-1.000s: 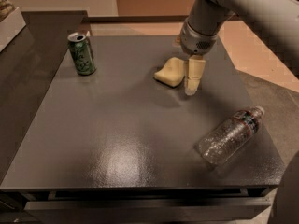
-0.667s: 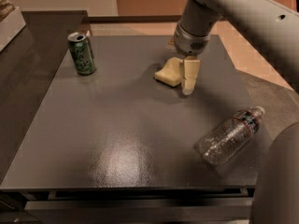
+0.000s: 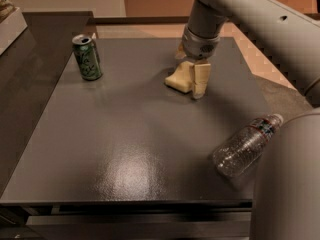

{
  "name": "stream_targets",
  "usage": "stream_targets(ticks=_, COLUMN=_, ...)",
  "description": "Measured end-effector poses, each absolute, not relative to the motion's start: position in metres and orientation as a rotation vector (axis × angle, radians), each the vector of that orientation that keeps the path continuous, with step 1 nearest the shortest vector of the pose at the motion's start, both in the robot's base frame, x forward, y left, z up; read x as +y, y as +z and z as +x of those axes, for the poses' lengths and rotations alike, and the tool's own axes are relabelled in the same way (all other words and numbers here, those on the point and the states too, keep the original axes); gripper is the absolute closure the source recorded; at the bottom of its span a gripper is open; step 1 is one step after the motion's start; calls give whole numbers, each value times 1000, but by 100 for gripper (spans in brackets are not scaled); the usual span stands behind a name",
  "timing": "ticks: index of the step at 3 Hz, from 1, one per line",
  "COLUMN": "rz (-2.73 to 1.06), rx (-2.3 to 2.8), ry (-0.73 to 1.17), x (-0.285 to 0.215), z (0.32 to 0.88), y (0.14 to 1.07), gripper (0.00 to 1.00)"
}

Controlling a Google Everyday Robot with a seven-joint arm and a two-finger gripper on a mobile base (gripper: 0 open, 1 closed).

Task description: Pick sponge

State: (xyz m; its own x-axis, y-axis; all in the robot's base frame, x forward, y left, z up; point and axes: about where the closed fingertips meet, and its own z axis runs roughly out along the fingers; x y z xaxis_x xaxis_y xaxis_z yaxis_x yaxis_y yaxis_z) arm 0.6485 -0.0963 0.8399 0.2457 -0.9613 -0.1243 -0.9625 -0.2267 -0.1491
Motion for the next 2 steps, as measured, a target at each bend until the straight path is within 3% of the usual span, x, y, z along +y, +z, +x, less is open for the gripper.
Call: stream_targets(ticks=2, rz=-2362, rx=1785, ry=15, x=-94, z=652, y=839, gripper=62)
